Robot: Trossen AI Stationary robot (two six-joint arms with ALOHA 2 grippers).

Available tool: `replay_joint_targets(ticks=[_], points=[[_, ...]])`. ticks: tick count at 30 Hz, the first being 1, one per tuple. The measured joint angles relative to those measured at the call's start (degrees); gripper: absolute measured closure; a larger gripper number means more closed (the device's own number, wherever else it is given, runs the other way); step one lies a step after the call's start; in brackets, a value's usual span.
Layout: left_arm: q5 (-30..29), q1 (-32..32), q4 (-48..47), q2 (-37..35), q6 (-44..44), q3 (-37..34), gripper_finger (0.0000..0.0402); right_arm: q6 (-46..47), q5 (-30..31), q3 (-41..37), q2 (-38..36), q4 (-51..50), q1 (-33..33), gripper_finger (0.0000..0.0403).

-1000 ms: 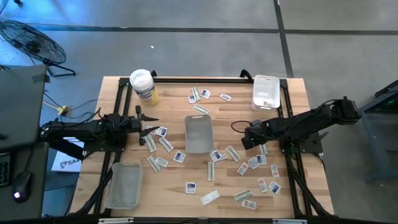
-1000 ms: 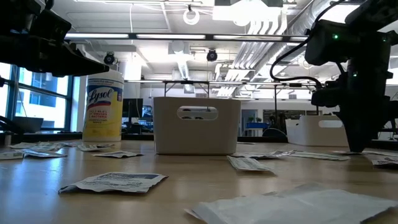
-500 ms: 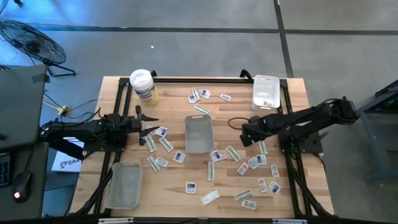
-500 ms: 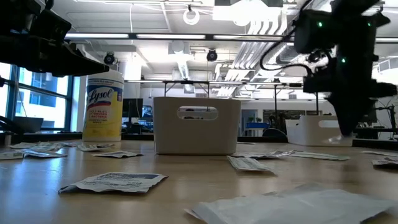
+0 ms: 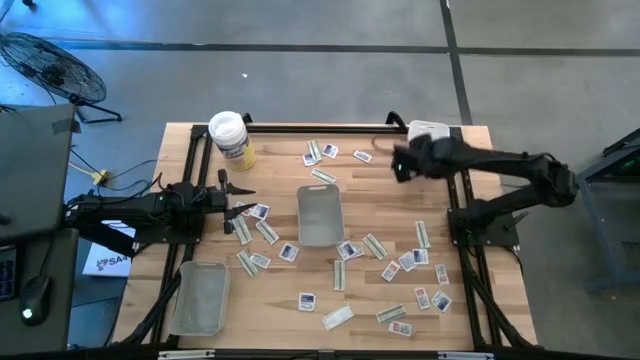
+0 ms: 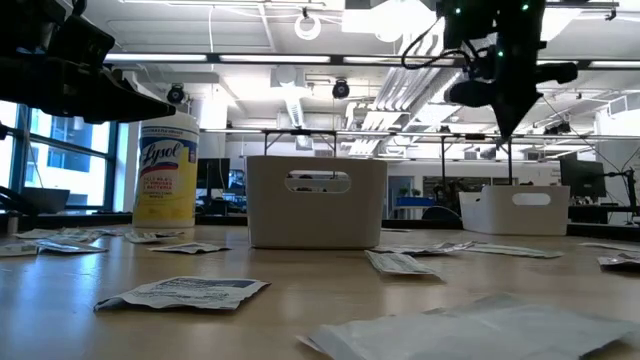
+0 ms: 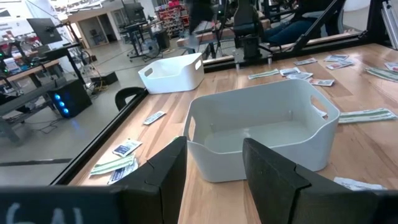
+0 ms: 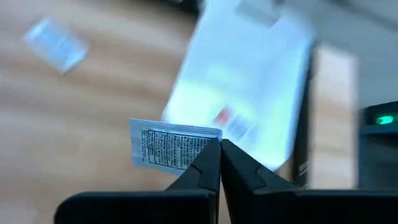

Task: Pick & Place First Aid Supplies
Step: Put the orange pad into the white bin

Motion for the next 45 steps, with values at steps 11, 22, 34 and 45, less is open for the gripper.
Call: replay_joint_targets(ticks=[11,22,34,45], points=[[-0.02,0.0,0.0,0.01,0.0,-0.01,0.0247,-12.02,-5.01,-9.48,0.0,16.64,-19.48,0.0402],[0.0,0.0,0.0,-0.01,0.0,-0.01,0.0247,-11.25,-9.41,-19.4,0.0,26.86,-21.87,0.0367],[-0.01,0.0,0.0,0.01,0.0,0.0,0.0247,-15.06,-8.93,-7.99,-0.04,17.03,-18.19,0.0296],[0.0,0.01,0.0,-0.01,0.0,-0.01,0.0247,-3.51,-17.0,-2.43,3.12,18.97,17.57,0.0308]])
